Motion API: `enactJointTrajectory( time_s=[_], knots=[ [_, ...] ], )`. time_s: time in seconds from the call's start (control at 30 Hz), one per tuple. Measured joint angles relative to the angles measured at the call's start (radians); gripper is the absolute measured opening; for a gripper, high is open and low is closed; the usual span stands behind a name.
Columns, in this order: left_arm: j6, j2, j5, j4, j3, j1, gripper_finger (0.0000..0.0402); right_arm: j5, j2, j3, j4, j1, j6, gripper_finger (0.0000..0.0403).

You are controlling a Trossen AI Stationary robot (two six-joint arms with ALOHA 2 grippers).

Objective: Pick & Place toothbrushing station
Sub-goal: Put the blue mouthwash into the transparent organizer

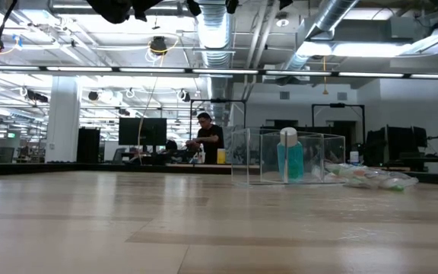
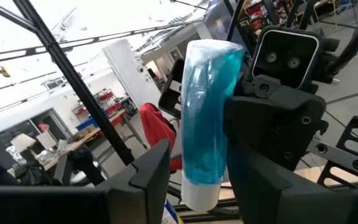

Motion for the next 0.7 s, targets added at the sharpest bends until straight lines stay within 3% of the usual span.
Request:
enactJointTrajectory(
  time_s=[0.27, 0.53, 0.7],
  knots=[
    [0.0, 0.001, -0.002, -0.007, 0.001, -0.004, 0.0061, 0.031, -0.002, 0.0, -0.011, 0.004, 0.025, 0.0127],
    [-0.008, 0.002, 0.016, -0.01, 0.001, -0.003, 0.0061, 0.057, -0.002, 0.0, -0.027, 0.002, -0.033, 0.004],
    [-0.008, 0.003, 0.023, -0.005, 0.001, -0.002, 0.0063, 0.063, -0.003, 0.0, -0.028, 0.003, -0.038, 0.0039]
  ],
)
